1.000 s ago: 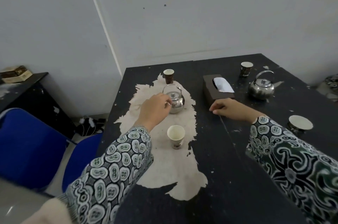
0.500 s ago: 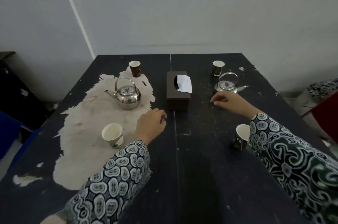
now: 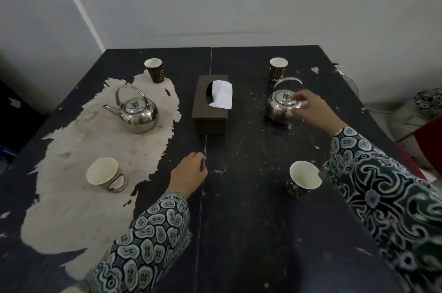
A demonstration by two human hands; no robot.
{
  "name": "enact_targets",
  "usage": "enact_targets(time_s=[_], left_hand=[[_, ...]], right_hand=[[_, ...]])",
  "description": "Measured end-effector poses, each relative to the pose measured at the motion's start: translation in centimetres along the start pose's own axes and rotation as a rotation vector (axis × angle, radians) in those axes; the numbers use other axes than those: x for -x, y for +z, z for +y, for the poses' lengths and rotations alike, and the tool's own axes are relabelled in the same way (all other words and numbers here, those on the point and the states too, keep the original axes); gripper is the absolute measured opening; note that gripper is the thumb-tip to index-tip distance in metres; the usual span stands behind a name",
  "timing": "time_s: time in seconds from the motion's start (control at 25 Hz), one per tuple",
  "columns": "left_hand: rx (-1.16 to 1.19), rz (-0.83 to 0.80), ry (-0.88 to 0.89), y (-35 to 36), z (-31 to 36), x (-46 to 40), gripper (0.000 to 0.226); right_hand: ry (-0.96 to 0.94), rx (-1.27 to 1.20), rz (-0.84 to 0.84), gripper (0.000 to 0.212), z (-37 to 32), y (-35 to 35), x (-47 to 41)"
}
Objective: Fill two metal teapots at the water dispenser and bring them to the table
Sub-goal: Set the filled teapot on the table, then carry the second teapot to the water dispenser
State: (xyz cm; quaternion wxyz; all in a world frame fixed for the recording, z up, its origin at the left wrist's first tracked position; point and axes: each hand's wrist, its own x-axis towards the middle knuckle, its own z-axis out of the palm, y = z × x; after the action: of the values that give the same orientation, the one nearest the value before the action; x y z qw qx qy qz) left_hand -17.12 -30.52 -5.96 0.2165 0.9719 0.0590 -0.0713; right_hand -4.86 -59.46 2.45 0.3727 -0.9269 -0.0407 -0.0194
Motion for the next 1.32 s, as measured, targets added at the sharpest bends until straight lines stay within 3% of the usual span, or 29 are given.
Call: enact_targets(time_s=[0.24, 0.4, 0.48, 0.68, 0.84, 1.04, 1.12, 1.24, 1.32], left_hand=[[-0.039, -0.354, -0.060, 4.9, 0.0, -4.1, 0.077], [-0.192, -0.393, -0.047, 7.5, -1.4, -3.9, 0.084], [-0.191, -0.380, -0.034, 7.7, -1.8, -3.9, 0.090], [-0.164, -0.388, -0.017, 7.7, -2.1, -4.3, 0.093], [-0.155, -0.397, 0.001, 7.8, -2.3, -4.4, 0.094], [-0.072, -0.438, -0.020, 6.2, -1.5, -4.4, 0.083], [0.180, -0.358, 0.002, 3.8, -0.7, -3.6, 0.078], [0.606, -0.071, 0.116, -1.5, 0.3, -1.1, 0.070], [0.737, 0.096, 0.218, -5.5, 0.0, 1.2, 0.063]], right_hand=[[0.091, 0.019, -0.028, 0.069, 2.8, 0.6, -6.3], [0.082, 0.153, -0.054, 0.073, 5.1, 1.2, -10.2], [0.082, 0.166, -0.053, 0.067, 6.0, 1.7, -11.6], [0.067, 0.218, 0.087, 0.029, 5.0, 2.1, -13.6], [-0.059, 0.371, -0.057, 0.018, 3.4, 2.0, -13.1], [-0.252, 0.360, -0.181, 0.006, -1.1, 1.2, -9.2], [-0.355, 0.343, -0.254, 0.007, -4.4, 0.8, -6.7], [-0.470, 0.255, -0.322, 0.006, -9.6, 0.9, -2.4], [-0.543, 0.194, -0.348, 0.010, -12.9, 2.1, 0.6]])
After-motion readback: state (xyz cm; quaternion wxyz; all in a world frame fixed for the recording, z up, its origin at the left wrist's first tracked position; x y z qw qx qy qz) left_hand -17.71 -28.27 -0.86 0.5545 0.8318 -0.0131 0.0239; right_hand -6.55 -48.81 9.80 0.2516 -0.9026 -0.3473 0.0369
